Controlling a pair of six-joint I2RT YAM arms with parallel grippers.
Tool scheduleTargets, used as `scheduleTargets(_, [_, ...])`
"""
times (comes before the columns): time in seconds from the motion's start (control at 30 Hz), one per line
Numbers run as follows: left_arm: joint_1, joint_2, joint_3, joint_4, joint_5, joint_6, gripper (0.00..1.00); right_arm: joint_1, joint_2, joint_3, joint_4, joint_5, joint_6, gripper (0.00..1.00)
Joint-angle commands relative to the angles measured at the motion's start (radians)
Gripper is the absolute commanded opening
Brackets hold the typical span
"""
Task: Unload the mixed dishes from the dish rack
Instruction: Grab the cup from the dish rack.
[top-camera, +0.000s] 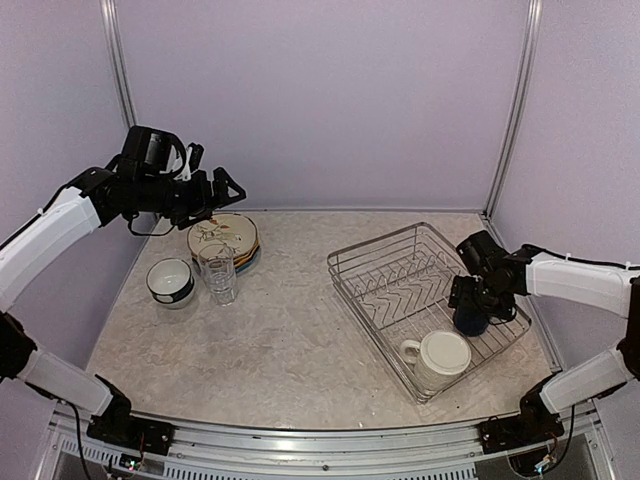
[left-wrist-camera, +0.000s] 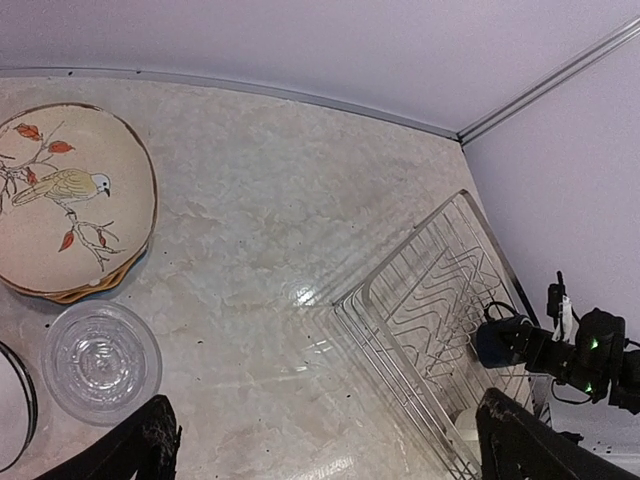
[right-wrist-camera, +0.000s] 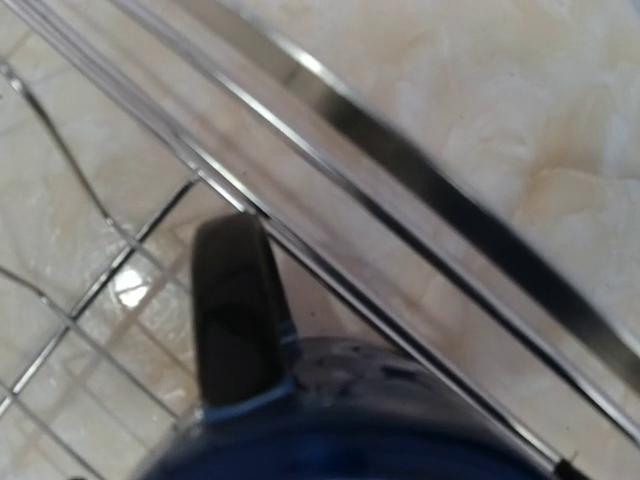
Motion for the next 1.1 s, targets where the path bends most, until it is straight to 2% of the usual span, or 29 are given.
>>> scheduleTargets(0.0, [-0.007,0.007,0.009,0.001,0.02,0.01,0.99,-0.011,-0.011,-0.027,0.032,-0.003,-0.029,0.95])
scheduleTargets(0.3, [-0.015,0.006,0.009,0.0,0.008,0.014,0.99,-0.011,-0.108,-0.033,0.041,-0.073,-0.082,0.65])
scheduleTargets(0.5, [-0.016,0.009,0.011,-0.002,0.018,0.013,0.99,-0.011,-0.241,-0.05,0.099,-0.221,-0.156,0.39])
scheduleTargets(0.67, [-0.015,0.017,0.017,-0.002,0.042,0.007,0.99,-0.011,-0.375,-0.066,0.156,-0.278,-0.175,0.23])
scheduleTargets(0.77, [-0.015,0.025,0.016,0.006,0.081,0.002,0.99,-0.011,-0.467,-0.093,0.248,-0.336,-0.162,0.2])
scheduleTargets(0.9, [-0.008,0.032,0.008,0.039,0.188,-0.003,0.99,-0.011,-0.572,-0.148,0.481,-0.466,-0.123,0.2])
scheduleTargets(1.07, [-0.007,0.051,-0.013,0.124,0.388,-0.021,0.99,-0.011,-0.517,-0.144,0.755,-0.664,-0.055,0.19])
